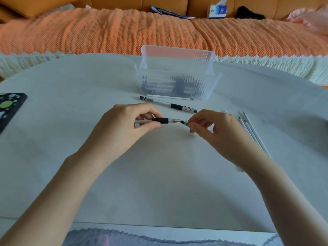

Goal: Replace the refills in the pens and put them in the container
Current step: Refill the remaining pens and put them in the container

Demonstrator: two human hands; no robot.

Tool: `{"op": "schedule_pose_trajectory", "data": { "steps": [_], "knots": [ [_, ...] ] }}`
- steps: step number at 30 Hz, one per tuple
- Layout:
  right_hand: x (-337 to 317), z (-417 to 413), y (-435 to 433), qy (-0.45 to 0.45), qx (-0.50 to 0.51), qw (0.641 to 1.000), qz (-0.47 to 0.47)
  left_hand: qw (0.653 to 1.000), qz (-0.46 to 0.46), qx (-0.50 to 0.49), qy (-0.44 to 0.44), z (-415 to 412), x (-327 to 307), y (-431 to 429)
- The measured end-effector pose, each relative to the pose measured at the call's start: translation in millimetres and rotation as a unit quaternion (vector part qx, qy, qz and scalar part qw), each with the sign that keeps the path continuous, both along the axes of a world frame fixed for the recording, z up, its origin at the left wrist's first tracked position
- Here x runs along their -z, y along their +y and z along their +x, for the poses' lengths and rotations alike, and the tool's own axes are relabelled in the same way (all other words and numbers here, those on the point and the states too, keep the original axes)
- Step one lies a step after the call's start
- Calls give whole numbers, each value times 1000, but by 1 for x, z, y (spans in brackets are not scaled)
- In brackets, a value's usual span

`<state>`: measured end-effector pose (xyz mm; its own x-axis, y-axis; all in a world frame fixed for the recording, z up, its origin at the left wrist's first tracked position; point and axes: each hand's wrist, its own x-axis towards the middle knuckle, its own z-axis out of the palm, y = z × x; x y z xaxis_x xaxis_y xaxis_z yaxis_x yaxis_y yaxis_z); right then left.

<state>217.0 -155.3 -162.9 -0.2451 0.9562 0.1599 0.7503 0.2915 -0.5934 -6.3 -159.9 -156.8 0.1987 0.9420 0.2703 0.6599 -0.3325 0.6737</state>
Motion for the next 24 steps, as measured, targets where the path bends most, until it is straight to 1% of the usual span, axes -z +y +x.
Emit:
{"op": "schedule_pose_trajectory", "data": {
  "steps": [6, 13, 19, 24],
  "knots": [
    [-5, 1, -2, 84, -19, 995, -45, 1000, 5, -2, 8, 1, 0, 1],
    [-8, -4, -3, 97, -28, 994, -49, 1000, 13, 1, 10, 2, 2, 1],
    [-10, 0, -3, 118, -12, 992, -38, 1000, 9, 0, 13, 2, 1, 2],
    [-9, -7, -4, 114, -34, 992, -48, 1000, 0, 14, 9, 8, 1, -1]
  ]
}}
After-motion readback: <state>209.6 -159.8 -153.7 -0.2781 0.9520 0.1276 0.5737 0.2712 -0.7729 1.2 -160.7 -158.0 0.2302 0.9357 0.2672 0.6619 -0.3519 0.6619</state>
